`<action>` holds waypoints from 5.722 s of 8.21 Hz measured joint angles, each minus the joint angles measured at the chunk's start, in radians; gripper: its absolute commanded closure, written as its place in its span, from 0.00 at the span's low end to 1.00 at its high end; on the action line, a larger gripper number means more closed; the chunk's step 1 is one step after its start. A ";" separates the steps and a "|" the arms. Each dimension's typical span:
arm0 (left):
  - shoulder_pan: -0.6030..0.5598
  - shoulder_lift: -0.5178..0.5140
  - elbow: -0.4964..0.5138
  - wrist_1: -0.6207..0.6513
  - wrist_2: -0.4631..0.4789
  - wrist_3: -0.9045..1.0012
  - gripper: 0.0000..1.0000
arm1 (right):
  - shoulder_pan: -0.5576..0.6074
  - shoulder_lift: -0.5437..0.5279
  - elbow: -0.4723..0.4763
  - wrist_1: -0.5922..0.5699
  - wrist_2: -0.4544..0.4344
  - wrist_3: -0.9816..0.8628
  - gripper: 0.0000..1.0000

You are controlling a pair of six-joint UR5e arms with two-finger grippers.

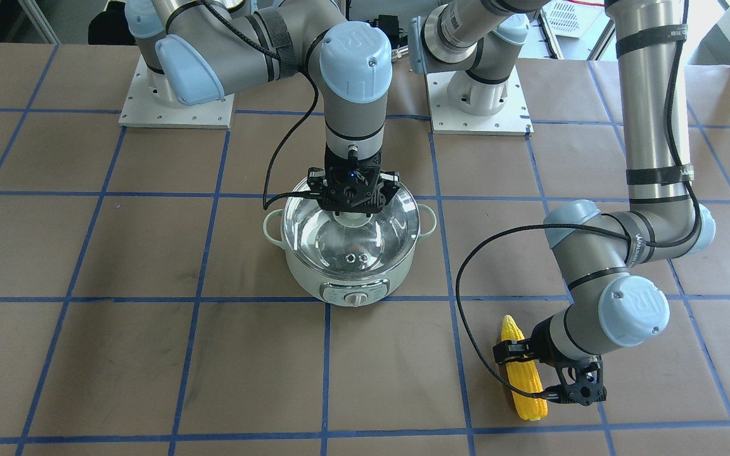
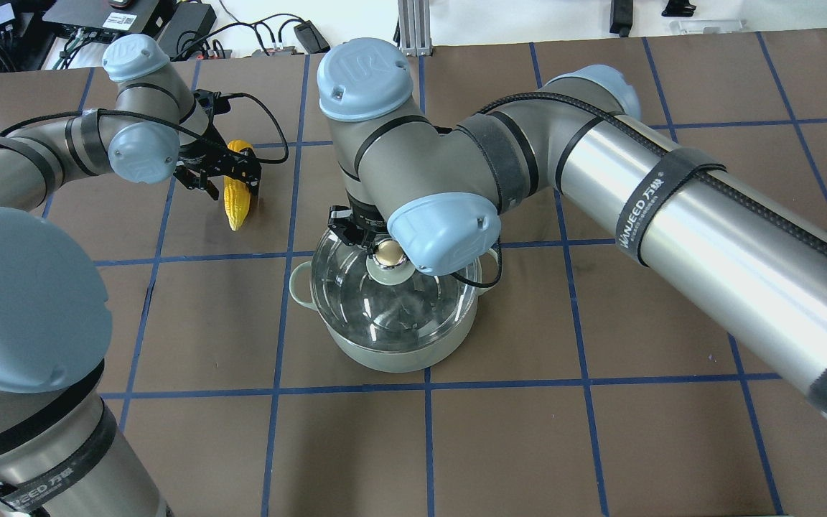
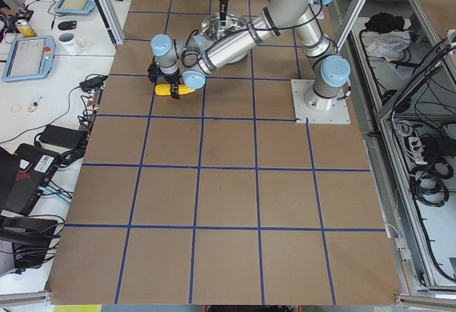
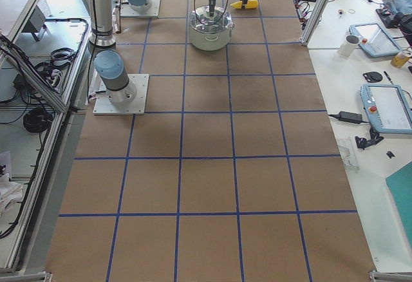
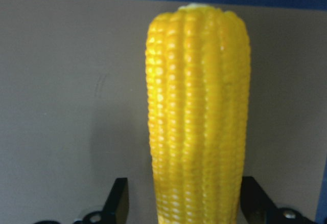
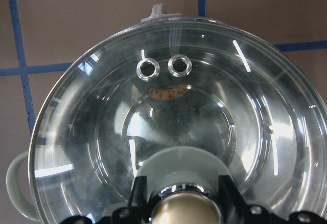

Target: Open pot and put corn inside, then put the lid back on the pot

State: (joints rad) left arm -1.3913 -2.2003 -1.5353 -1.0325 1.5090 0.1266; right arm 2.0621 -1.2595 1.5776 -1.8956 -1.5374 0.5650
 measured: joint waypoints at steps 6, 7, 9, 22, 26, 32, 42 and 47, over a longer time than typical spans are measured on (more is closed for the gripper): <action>-0.001 0.113 0.011 -0.053 0.013 -0.040 1.00 | -0.078 -0.075 -0.069 0.012 -0.001 -0.087 1.00; -0.003 0.168 0.011 -0.107 0.019 -0.088 1.00 | -0.132 -0.095 -0.075 0.031 -0.001 -0.161 1.00; -0.037 0.286 0.004 -0.192 0.024 -0.170 1.00 | -0.276 -0.118 -0.077 0.081 0.000 -0.353 1.00; -0.505 0.419 -0.182 -0.348 -0.020 -0.620 0.84 | -0.531 -0.115 -0.055 0.194 0.029 -0.688 1.00; -0.504 0.381 -0.179 -0.334 -0.019 -0.631 0.00 | -0.531 -0.115 -0.054 0.199 0.031 -0.688 1.00; -0.484 0.452 -0.154 -0.356 -0.017 -0.636 0.00 | -0.530 -0.121 -0.053 0.203 0.037 -0.670 1.00; -0.221 0.495 -0.068 -0.368 0.018 -0.255 0.00 | -0.086 -0.090 -0.052 0.102 0.038 -0.048 1.00; -0.195 0.498 -0.050 -0.376 0.017 -0.210 0.00 | -0.001 -0.057 -0.009 0.054 0.028 0.078 1.00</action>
State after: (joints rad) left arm -1.5868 -1.7024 -1.5855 -1.4080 1.5264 -0.0835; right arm 2.0607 -1.3162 1.5686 -1.8419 -1.5093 0.6427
